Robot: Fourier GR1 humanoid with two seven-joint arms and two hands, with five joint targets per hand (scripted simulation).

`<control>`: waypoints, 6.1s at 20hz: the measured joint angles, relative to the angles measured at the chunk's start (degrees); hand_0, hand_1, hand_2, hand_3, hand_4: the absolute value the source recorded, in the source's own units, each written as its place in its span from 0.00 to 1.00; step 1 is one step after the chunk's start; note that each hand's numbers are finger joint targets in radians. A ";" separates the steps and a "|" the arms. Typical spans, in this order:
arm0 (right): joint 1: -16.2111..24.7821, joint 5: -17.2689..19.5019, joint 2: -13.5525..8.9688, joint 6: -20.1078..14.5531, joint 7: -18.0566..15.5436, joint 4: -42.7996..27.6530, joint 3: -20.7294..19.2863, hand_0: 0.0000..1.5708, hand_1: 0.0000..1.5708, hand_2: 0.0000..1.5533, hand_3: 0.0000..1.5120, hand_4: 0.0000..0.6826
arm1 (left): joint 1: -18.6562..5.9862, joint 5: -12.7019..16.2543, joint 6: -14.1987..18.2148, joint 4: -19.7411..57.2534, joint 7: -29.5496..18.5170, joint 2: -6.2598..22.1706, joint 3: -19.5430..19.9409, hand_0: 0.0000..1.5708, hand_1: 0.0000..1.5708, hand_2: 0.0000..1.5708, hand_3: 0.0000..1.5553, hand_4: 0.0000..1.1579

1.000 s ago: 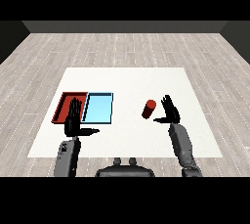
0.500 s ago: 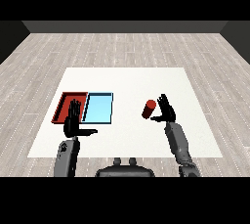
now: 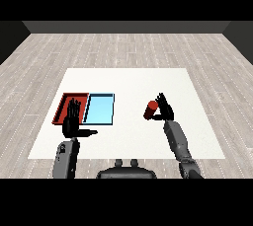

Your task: Pick the red can and put it in the red box

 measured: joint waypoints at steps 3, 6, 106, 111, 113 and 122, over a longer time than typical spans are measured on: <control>0.14 0.65 1.18 -1.93 -0.50 0.45 0.62 0.00 0.00 0.00 0.00 0.00 | -0.21 0.39 -0.44 0.83 -0.11 0.36 0.53 0.00 0.00 0.00 0.00 0.00; -0.86 0.32 0.50 -2.01 -0.03 1.62 0.24 0.00 0.00 0.00 0.00 0.00 | -1.21 -0.21 0.57 1.50 -0.06 -0.44 0.05 0.00 0.00 0.00 0.00 0.00; 6.20 8.10 5.98 -39.73 9.95 -43.69 29.79 0.92 0.92 0.93 0.92 0.92 | -10.58 -6.78 14.13 4.59 15.10 -3.19 -22.12 0.00 0.00 0.00 0.00 0.00; 5.90 8.49 6.06 -38.93 9.98 -44.56 29.47 0.93 0.93 0.93 0.92 0.97 | -10.61 -5.95 16.19 8.43 13.00 -3.20 -24.31 0.00 0.00 0.00 0.00 0.00; 4.80 7.79 6.08 -39.97 10.10 -44.25 30.45 0.94 0.94 0.93 0.92 0.96 | -11.62 -5.08 17.36 9.71 12.95 -3.20 -25.32 0.00 0.00 0.00 0.00 0.00; 5.53 8.05 6.10 -40.99 9.58 -45.64 33.16 0.94 0.94 0.93 0.92 0.99 | -14.95 -0.47 21.90 13.96 12.44 -3.21 -30.02 0.00 0.00 0.00 0.00 0.00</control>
